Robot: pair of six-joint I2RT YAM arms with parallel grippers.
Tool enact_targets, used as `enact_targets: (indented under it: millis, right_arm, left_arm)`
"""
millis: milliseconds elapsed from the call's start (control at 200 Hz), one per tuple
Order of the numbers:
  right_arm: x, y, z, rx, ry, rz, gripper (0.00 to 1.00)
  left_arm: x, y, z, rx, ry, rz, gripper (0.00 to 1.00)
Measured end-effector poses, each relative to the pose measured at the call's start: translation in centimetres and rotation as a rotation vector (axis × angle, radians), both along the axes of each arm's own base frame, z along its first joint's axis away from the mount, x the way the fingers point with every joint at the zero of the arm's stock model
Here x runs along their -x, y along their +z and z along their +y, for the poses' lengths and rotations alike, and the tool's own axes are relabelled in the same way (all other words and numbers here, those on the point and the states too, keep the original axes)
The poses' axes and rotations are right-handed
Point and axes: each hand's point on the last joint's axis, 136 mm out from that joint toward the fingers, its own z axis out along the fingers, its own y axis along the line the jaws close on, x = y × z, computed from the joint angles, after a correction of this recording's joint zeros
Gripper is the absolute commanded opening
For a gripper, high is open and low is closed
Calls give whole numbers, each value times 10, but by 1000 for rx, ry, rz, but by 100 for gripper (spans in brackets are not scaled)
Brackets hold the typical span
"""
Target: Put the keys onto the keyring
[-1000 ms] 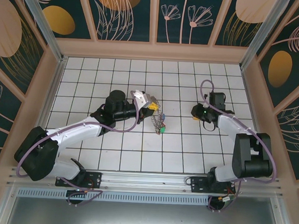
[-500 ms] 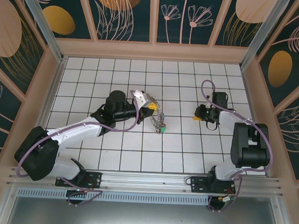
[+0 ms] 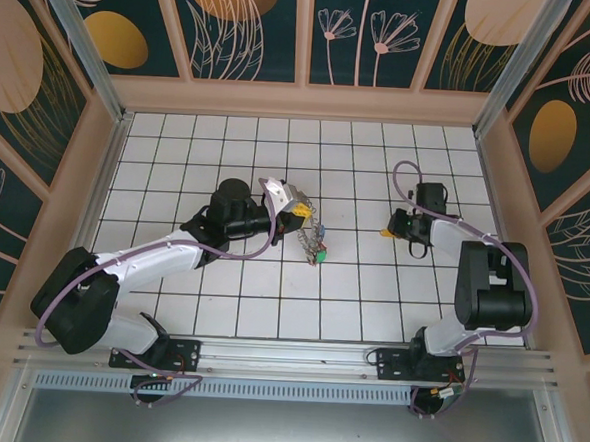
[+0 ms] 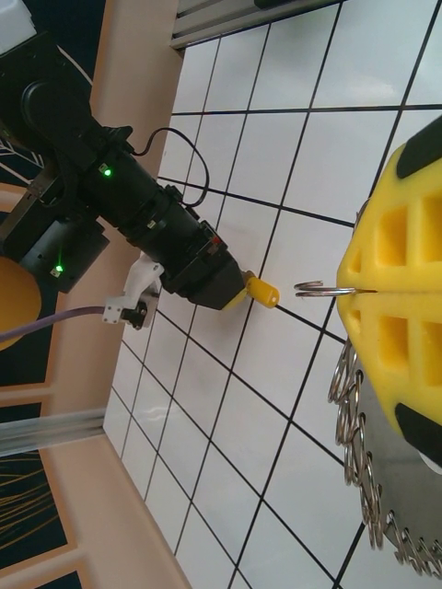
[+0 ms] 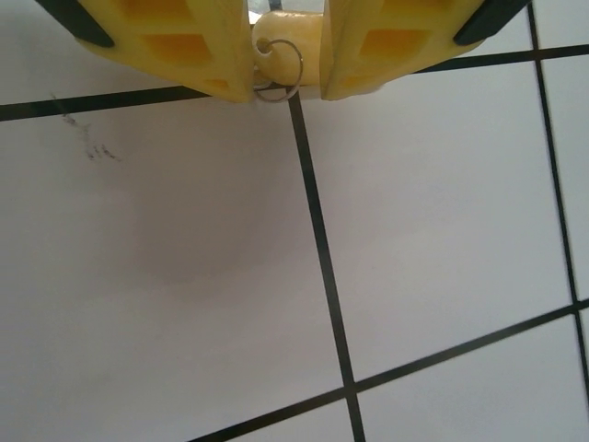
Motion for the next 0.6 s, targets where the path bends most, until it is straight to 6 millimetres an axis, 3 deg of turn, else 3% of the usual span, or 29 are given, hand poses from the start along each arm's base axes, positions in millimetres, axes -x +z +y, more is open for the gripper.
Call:
enact_targets:
  millis: [250,601]
  right_arm:
    - [-2,-10,-2,93,20,31,25]
    - [-6,-10,-4,121,23,25,9]
  left_arm:
    - [0,0,0,1,1,3,0]
    - [0,-2,0,-2,1,7,0]
